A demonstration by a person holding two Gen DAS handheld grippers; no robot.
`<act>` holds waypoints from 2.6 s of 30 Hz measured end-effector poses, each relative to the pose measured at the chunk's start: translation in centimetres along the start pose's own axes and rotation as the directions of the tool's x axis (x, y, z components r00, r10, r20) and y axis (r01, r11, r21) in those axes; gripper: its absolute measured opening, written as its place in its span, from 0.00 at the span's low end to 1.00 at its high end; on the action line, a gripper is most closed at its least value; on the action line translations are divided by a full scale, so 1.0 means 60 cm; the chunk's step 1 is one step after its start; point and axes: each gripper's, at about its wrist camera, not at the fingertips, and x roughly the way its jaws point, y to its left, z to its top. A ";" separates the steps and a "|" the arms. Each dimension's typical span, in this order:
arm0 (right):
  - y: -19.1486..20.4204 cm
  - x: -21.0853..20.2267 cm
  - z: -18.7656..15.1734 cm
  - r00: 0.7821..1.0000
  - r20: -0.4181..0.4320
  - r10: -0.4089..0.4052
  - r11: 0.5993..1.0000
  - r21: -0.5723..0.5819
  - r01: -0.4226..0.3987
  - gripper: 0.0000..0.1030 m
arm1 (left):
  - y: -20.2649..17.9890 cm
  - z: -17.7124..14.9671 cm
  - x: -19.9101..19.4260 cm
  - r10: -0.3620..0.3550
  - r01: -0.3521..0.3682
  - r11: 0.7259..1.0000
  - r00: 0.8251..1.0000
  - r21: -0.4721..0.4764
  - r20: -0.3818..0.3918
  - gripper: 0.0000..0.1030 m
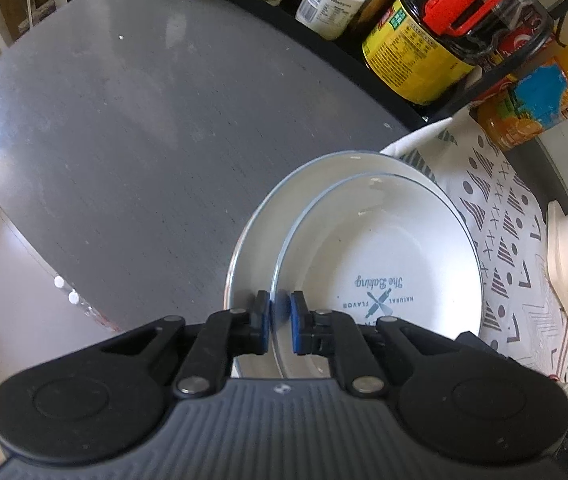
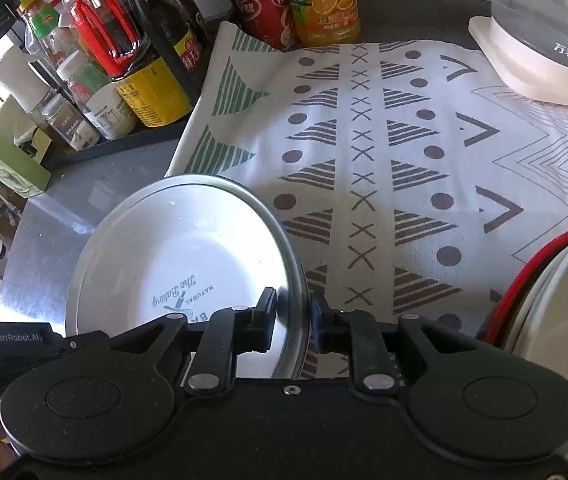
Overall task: Organize plates and bowls
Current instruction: 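Lower the 'Bakery' plate onto the 'Sweet' plate and open both grippers, then withdraw both grippers upward from the plate stack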
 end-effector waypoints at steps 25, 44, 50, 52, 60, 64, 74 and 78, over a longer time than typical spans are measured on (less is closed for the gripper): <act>-0.003 -0.120 0.005 0.986 0.143 0.087 0.996 0.022 -0.091 0.71 | -0.050 -0.002 -0.073 0.042 -0.051 0.995 0.994 0.090 0.097 0.46; -0.077 -0.269 -0.054 0.937 0.346 0.041 0.991 0.103 -0.081 0.99 | -0.120 -0.087 -0.154 -0.057 0.020 0.975 0.985 0.223 0.162 0.79; -0.107 -0.303 -0.088 0.923 0.384 -0.007 0.992 0.119 -0.042 1.00 | -0.142 -0.118 -0.170 -0.094 0.039 0.958 0.979 0.283 0.184 0.85; -0.119 -0.310 -0.099 0.922 0.388 -0.016 0.990 0.137 -0.040 1.00 | -0.150 -0.125 -0.173 -0.105 0.049 0.955 0.978 0.293 0.181 0.85; -0.164 -0.330 -0.136 0.918 0.391 -0.070 0.980 0.201 -0.010 1.00 | -0.183 -0.160 -0.174 -0.145 0.085 0.937 0.977 0.338 0.157 0.90; -0.188 -0.334 -0.153 0.915 0.392 -0.094 0.971 0.238 -0.002 1.00 | -0.202 -0.178 -0.170 -0.151 0.092 0.925 0.979 0.370 0.135 0.90; -0.243 -0.323 -0.170 0.924 0.350 -0.154 0.952 0.304 0.043 0.99 | -0.258 -0.195 -0.150 -0.183 0.141 0.898 0.981 0.417 0.062 0.89; -0.263 -0.309 -0.171 0.932 0.326 -0.161 0.944 0.327 0.048 0.99 | -0.275 -0.199 -0.132 -0.183 0.149 0.892 0.982 0.427 0.040 0.89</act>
